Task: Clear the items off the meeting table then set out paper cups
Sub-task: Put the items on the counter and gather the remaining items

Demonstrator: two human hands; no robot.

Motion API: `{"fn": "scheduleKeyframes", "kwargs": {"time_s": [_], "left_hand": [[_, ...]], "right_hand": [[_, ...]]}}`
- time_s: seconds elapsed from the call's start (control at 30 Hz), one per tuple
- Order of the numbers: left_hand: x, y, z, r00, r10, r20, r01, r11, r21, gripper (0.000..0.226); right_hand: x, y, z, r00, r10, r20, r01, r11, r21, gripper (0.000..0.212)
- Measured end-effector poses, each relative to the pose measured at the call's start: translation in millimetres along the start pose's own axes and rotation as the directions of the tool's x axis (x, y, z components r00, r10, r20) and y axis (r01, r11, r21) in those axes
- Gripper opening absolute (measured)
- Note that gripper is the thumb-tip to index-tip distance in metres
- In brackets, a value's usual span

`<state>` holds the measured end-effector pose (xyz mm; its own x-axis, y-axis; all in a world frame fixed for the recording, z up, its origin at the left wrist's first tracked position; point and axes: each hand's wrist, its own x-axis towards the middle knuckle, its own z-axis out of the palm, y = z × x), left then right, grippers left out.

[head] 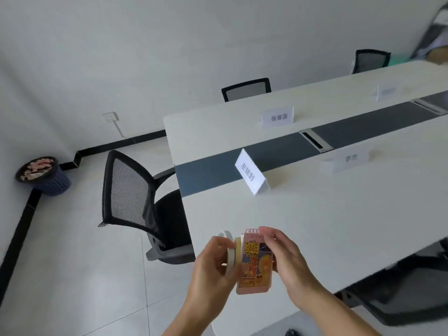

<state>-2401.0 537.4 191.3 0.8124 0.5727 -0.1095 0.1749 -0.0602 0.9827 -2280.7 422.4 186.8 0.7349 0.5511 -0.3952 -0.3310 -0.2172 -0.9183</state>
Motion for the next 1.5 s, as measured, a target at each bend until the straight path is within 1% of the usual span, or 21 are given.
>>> {"fn": "scheduleKeyframes", "kwargs": {"time_s": [0.07,0.1,0.17,0.23,0.3,0.4,0.43,0.5,0.63,0.73,0.8,0.87,1.0,1.17,1.27,1.33,1.43,1.5], "left_hand": [[-5,4,11,0.994,0.022,0.106,-0.023,1.000,0.009,0.023],[-7,5,18,0.988,0.036,0.150,-0.039,0.999,0.018,0.019],[-12,8,31,0.976,0.056,0.209,-0.059,0.998,0.008,0.015],[-16,10,45,0.967,0.050,0.250,-0.046,0.999,-0.020,0.014],[-20,12,62,0.953,0.037,0.299,-0.032,0.999,-0.024,0.013],[-26,16,97,0.927,0.028,0.374,-0.024,1.000,-0.017,0.006],[-29,16,112,0.914,0.027,0.404,-0.027,1.000,-0.006,0.004],[-38,16,144,0.883,0.022,0.469,-0.038,0.999,0.026,0.007],[-72,14,218,0.836,0.017,0.549,-0.082,0.992,0.094,0.007],[-106,7,275,0.789,0.000,0.615,-0.111,0.984,0.141,0.006],[-128,3,312,0.749,-0.015,0.662,-0.140,0.974,0.180,0.005],[-148,-1,345,0.718,-0.042,0.694,-0.132,0.972,0.196,0.004],[-161,-3,404,0.651,-0.063,0.757,-0.159,0.963,0.217,0.004],[-131,-11,495,0.644,-0.109,0.757,-0.131,0.960,0.249,0.007],[-101,-7,567,0.629,-0.118,0.769,-0.151,0.951,0.269,0.009],[-83,5,615,0.613,-0.110,0.783,-0.179,0.945,0.273,0.009],[-56,40,691,0.561,-0.061,0.826,-0.237,0.944,0.230,0.010],[-40,61,739,0.538,-0.034,0.842,-0.269,0.940,0.209,0.012]], "right_hand": [[-12,8,-6,0.992,0.019,-0.127,-0.011,0.998,0.060,0.026],[-18,12,-11,0.981,0.071,-0.180,-0.050,0.992,0.114,0.027],[-30,20,-30,0.947,0.233,-0.220,-0.169,0.946,0.275,0.029],[-45,29,-57,0.911,0.340,-0.232,-0.222,0.881,0.418,0.034],[-63,42,-89,0.897,0.361,-0.257,-0.190,0.837,0.514,0.039],[-106,67,-142,0.873,0.362,-0.327,-0.113,0.803,0.585,0.046],[-123,75,-159,0.860,0.364,-0.358,-0.095,0.803,0.588,0.046],[-163,95,-190,0.831,0.379,-0.406,-0.069,0.796,0.601,0.046],[-249,143,-248,0.778,0.433,-0.454,-0.001,0.724,0.690,0.044],[-309,184,-285,0.681,0.513,-0.523,0.010,0.707,0.707,0.044],[-341,209,-308,0.600,0.552,-0.580,0.014,0.717,0.697,0.048],[-366,228,-328,0.528,0.582,-0.618,-0.002,0.729,0.685,0.050],[-385,246,-368,0.487,0.603,-0.632,0.005,0.722,0.692,0.051],[-375,247,-440,0.419,0.599,-0.682,0.039,0.738,0.673,0.054],[-364,234,-497,0.356,0.588,-0.726,0.074,0.757,0.649,0.054],[-359,221,-537,0.313,0.590,-0.744,0.101,0.758,0.644,0.054],[-350,195,-599,0.302,0.565,-0.768,0.173,0.760,0.627,0.054],[-343,183,-638,0.257,0.560,-0.788,0.197,0.768,0.609,0.053]]}}
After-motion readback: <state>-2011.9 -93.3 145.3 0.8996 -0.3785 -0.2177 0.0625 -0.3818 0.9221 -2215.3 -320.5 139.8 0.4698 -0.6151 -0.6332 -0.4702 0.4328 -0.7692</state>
